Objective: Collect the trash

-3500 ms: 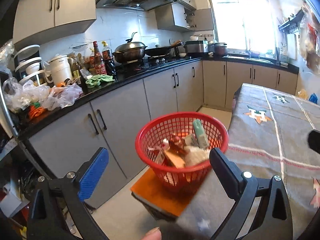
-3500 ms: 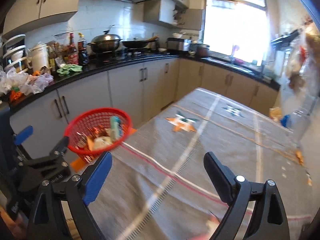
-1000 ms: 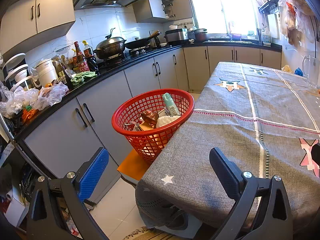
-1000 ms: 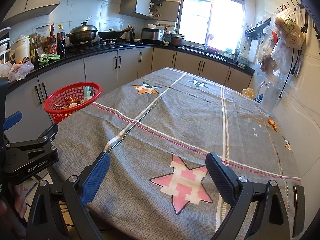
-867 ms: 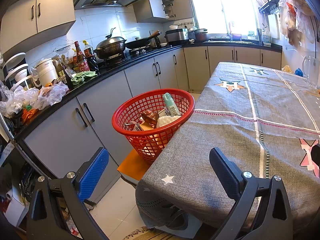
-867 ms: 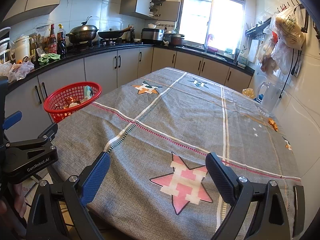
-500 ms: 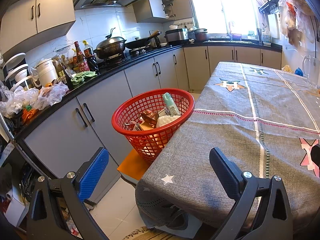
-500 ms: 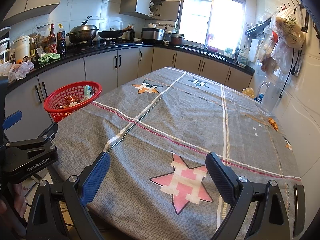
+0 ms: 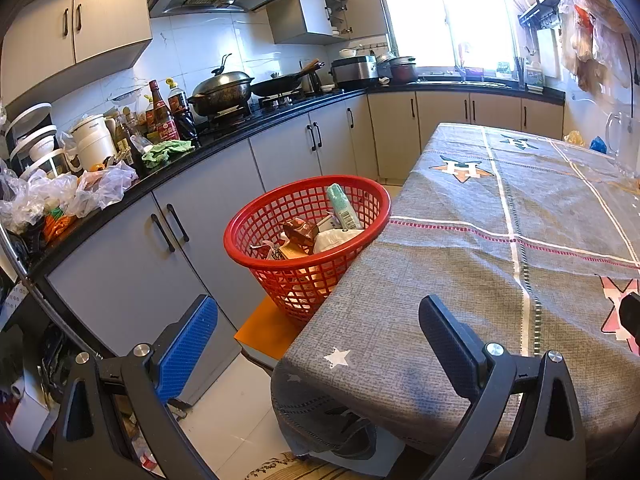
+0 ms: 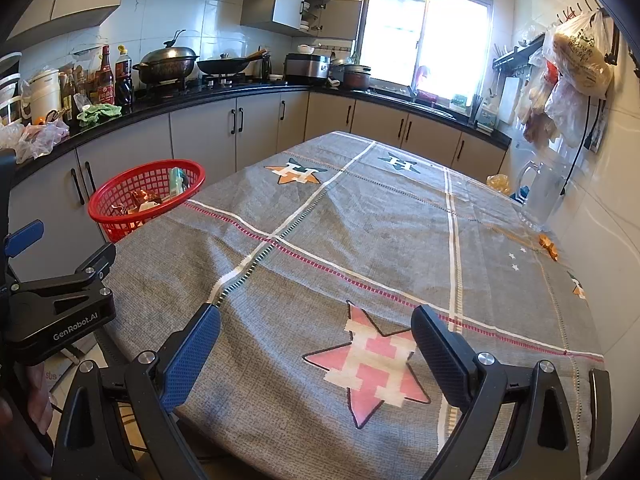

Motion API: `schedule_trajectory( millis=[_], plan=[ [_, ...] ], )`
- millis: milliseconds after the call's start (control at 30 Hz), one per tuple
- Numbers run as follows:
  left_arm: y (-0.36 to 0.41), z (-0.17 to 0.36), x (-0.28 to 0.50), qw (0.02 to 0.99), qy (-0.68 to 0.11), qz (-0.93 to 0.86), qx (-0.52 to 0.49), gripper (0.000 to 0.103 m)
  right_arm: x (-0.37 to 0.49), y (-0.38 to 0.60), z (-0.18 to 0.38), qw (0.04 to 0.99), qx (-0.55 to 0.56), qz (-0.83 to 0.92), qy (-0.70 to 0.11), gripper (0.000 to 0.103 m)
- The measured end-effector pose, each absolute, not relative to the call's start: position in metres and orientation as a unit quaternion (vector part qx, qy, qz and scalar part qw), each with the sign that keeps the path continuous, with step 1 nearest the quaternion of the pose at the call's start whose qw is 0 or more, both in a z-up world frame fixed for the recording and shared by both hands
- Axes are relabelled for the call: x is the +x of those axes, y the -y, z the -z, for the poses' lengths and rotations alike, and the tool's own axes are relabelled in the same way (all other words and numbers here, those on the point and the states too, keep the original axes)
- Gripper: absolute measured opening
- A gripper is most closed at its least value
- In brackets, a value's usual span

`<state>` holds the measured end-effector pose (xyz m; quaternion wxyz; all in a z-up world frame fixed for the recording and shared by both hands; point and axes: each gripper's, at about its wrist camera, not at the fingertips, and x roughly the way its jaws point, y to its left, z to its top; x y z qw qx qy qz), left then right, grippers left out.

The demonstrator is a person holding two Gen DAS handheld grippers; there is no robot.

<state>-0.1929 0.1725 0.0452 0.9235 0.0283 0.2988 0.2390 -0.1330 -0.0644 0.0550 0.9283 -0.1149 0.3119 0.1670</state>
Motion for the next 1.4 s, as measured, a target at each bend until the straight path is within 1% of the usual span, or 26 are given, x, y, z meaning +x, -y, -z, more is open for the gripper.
schedule_trajectory(
  millis=[1200,1333,1400],
  plan=[
    [-0.164,-0.040,-0.184,0.924,-0.305,-0.229,0.036,0.100,-0.127,0.067,-0.051,0.926,-0.101,-0.165,-0.325,0.098],
    [-0.144,-0.045,-0.169,0.932,-0.317,-0.174,0.031,0.100,-0.112,0.089,-0.051,0.927,-0.076,-0.139,-0.339,0.098],
    [-0.122,-0.044,-0.151,0.932,-0.341,-0.117,0.040,0.100,-0.099,0.109,-0.049,0.928,-0.056,-0.113,-0.350,0.098]
  ],
)
